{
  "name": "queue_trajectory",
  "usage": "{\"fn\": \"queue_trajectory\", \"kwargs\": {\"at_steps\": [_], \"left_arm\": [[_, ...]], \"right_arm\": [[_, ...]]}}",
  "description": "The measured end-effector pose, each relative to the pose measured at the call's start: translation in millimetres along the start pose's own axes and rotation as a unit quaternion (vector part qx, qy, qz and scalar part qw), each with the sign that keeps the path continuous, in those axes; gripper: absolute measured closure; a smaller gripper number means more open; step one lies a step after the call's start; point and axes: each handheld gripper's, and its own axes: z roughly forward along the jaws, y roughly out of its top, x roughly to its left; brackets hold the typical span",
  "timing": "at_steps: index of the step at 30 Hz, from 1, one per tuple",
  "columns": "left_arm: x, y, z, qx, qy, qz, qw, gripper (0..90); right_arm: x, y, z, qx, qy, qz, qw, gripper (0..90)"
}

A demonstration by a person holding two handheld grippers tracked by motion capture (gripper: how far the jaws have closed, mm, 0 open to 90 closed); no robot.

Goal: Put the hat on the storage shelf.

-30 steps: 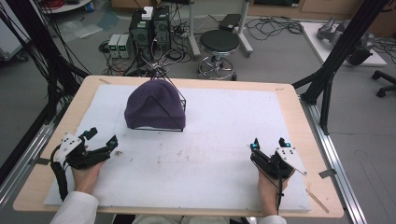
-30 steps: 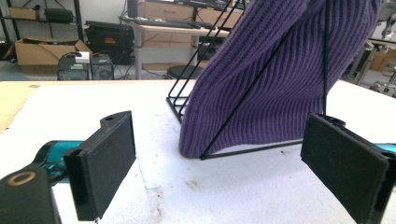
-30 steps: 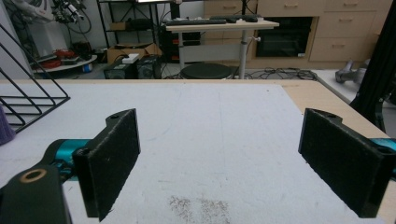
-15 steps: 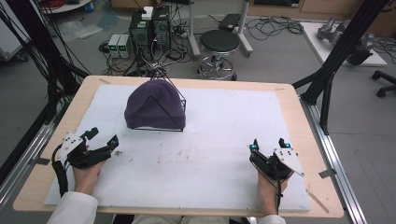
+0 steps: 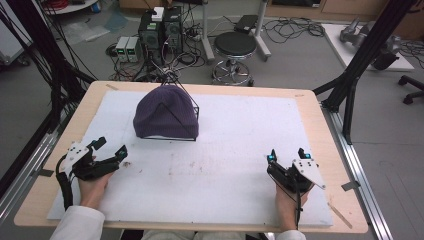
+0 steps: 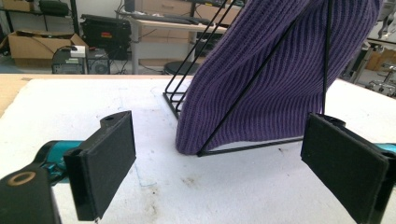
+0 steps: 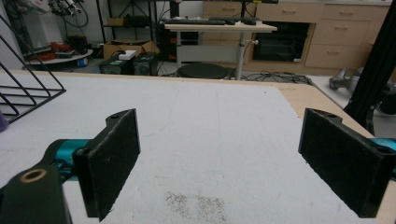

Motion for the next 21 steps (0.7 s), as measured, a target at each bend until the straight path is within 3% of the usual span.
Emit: {"fn": "queue_trajectory", "kwargs": {"at_steps": [21], "left_arm": [[0.4, -0.3, 0.7, 0.0, -0.006, -0.006, 1.0, 10.5]], "right_arm": [[-1.9, -2.6, 0.1, 0.006, 0.003, 0.008, 1.0, 11.9]]}}
